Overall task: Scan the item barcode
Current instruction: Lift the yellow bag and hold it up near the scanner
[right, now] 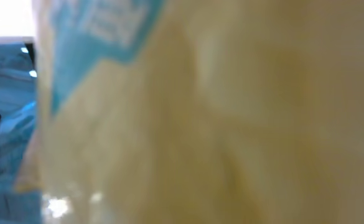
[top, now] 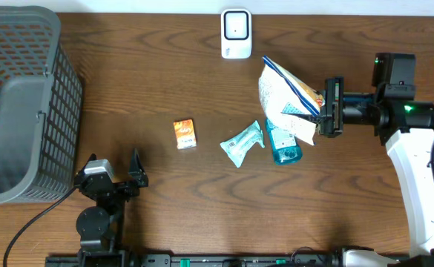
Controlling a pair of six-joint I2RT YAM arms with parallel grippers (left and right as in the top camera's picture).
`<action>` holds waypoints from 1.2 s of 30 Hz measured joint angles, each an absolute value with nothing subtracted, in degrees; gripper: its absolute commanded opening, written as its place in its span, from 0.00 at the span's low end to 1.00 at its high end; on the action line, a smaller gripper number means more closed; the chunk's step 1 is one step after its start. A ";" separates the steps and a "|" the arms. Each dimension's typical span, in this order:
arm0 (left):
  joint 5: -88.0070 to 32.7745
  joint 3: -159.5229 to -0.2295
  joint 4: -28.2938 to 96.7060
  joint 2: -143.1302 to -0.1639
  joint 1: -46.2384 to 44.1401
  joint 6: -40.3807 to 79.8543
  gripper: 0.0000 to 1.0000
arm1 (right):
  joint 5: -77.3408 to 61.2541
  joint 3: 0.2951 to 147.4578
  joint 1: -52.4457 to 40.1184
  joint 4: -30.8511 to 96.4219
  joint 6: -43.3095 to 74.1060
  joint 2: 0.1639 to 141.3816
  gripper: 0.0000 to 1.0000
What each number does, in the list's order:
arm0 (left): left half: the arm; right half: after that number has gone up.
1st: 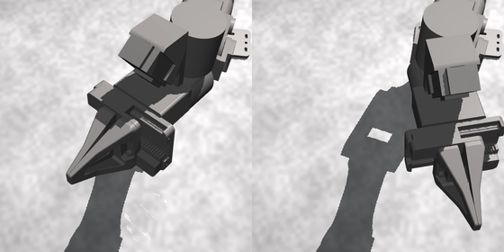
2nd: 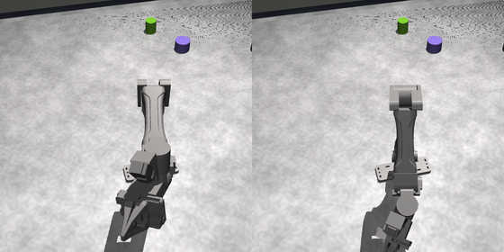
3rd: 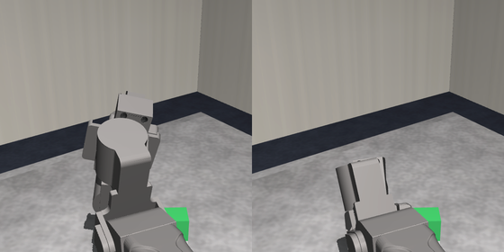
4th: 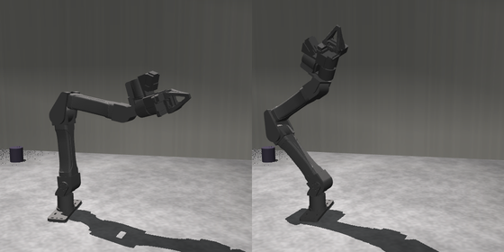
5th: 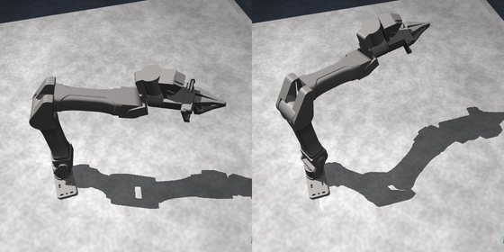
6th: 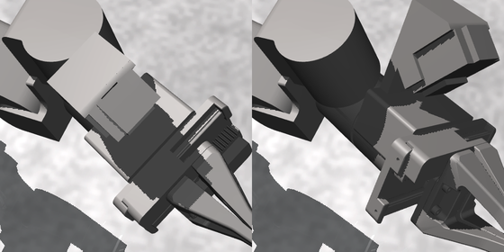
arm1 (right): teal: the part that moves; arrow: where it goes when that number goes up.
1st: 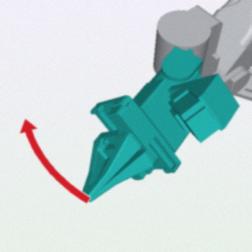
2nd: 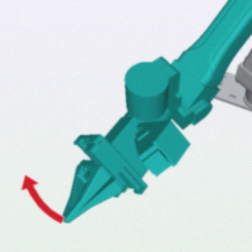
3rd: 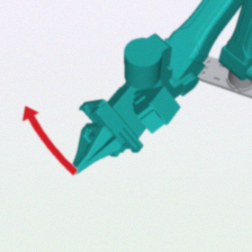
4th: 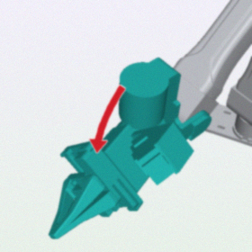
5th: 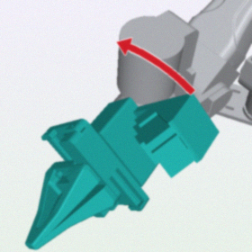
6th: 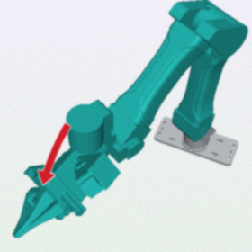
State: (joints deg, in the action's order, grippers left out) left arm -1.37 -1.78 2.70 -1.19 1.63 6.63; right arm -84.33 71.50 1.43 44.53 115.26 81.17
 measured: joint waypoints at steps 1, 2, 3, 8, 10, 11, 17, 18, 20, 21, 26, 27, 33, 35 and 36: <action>-1.37 -1.78 2.70 -1.30 1.63 6.87 0.98 | -82.43 71.50 1.37 44.51 115.26 81.19 0.03; -1.37 -1.78 2.70 -1.39 1.63 7.14 0.98 | -80.64 71.50 1.32 44.36 114.89 81.21 0.01; -1.37 -1.78 2.70 -1.45 1.63 7.33 0.98 | -78.76 71.50 1.32 44.10 113.86 81.21 0.01; -1.37 -1.78 2.70 -1.87 1.63 7.70 0.98 | -73.14 71.48 1.30 37.10 102.67 81.21 0.01; -1.37 -1.78 2.72 -1.91 1.63 7.73 0.98 | -72.14 71.46 1.23 30.17 95.68 81.23 0.02; -1.37 -1.78 2.68 -1.93 1.63 7.73 0.98 | -71.68 71.48 1.17 25.91 91.37 81.25 0.01; -1.37 -1.78 2.70 -2.04 1.63 7.75 0.98 | -74.81 71.53 -1.58 11.90 60.38 81.28 0.01; -1.37 -1.78 2.70 -2.04 1.63 7.73 0.98 | -76.51 71.55 -2.59 11.42 53.91 81.28 0.01; -1.39 -1.78 2.72 -2.04 1.63 7.73 0.98 | -80.86 71.57 -5.69 12.82 37.98 81.28 0.01; -1.37 -1.78 2.72 -2.07 1.63 7.73 0.98 | -82.00 71.57 -6.96 14.13 32.10 81.28 0.01; -1.39 -1.78 2.72 -2.09 1.63 7.73 0.98 | -85.84 71.55 -14.74 15.73 1.85 81.28 0.01; -1.37 -1.78 2.72 -2.09 1.63 7.73 0.98 | -86.24 71.55 -15.70 15.40 -1.69 81.28 0.01; -1.37 -1.78 2.70 -2.11 1.63 7.73 0.98 | -87.48 71.48 -22.22 2.83 -21.26 81.28 0.01; -1.37 -1.78 2.72 -2.11 1.63 7.73 0.98 | -87.85 71.48 -24.36 -5.52 -24.88 81.25 0.01; -1.37 -1.78 2.72 -2.11 1.63 7.73 0.98 | -88.07 71.50 -25.19 -9.87 -25.67 81.25 0.01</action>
State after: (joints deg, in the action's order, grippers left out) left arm -1.37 -1.78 2.72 -2.11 1.63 7.73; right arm -88.07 71.50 -25.19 -9.87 -25.67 81.25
